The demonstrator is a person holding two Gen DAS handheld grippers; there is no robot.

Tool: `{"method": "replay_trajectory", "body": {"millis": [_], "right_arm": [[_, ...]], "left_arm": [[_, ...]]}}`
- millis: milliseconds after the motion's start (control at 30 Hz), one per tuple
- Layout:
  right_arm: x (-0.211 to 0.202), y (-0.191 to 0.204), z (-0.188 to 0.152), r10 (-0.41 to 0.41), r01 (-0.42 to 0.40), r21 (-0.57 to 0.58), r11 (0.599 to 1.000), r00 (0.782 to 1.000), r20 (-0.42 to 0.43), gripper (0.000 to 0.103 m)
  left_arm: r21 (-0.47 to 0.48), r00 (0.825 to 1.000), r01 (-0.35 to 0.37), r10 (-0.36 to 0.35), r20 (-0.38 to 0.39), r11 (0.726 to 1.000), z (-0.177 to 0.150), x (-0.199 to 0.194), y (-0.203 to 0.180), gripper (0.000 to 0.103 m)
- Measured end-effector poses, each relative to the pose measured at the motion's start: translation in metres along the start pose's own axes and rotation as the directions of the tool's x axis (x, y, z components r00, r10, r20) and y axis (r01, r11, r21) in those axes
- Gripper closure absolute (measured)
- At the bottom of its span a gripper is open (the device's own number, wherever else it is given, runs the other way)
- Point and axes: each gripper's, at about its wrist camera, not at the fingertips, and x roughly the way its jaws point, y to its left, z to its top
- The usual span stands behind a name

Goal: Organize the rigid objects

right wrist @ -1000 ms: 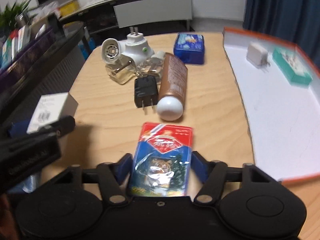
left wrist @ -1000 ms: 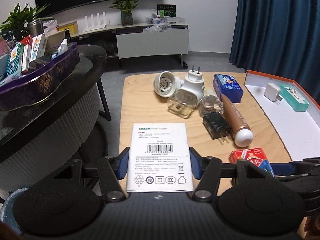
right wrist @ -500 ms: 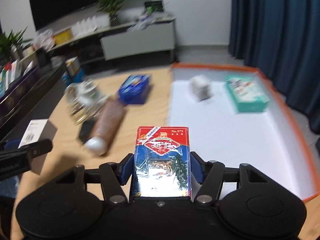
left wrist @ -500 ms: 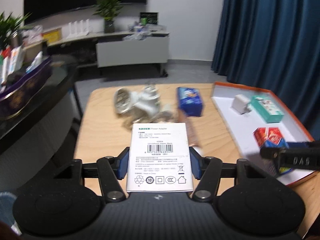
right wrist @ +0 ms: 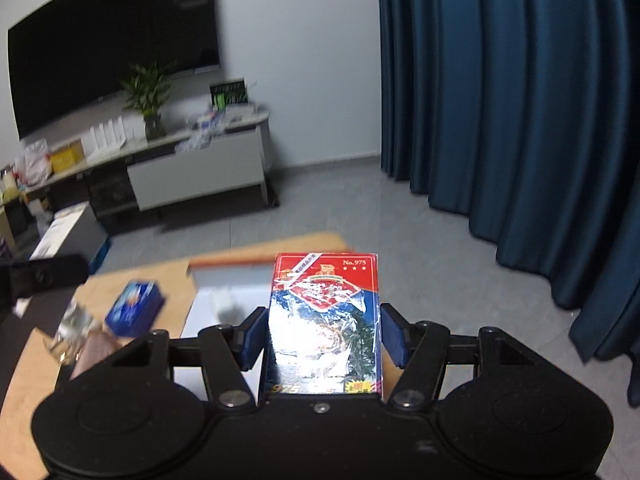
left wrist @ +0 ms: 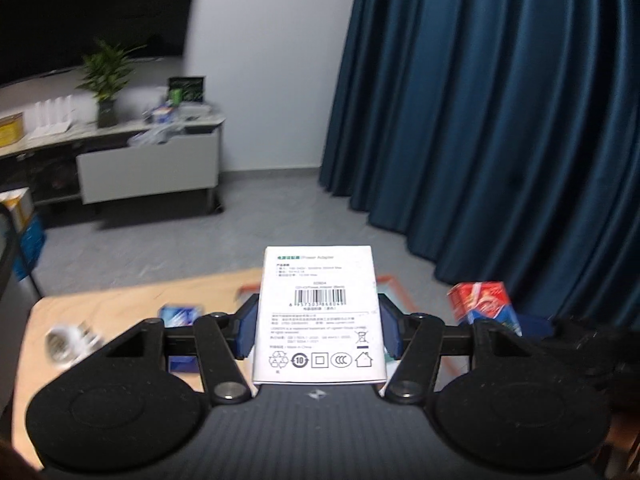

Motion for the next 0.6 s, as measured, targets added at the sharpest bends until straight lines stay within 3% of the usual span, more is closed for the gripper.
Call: {"method": "replay_trajectory", "body": {"millis": [167,400,600], "right_arm": [[0.009,-0.012,-0.004,0.036,-0.036,-0.006,0.999,0.999,-0.025,0.032],[0.030,-0.012,-0.029,0.115,-0.117,-0.013,0.993,0.987,-0.116,0.032],[0.043,-0.006,-0.035,0.134,-0.137,-0.008,0.991,0.981,-0.144,0.032]], "left_arm": [[0.001,0.999,-0.027,0.027,-0.040,1.000,-0.018,0.021,-0.014,0.043],[0.016,0.988,-0.096,0.098,-0.117,0.995,-0.048,0.035,0.001,0.043],[0.021,0.984,-0.117,0.119,-0.134,0.993,-0.043,0.036,0.005,0.043]]}}
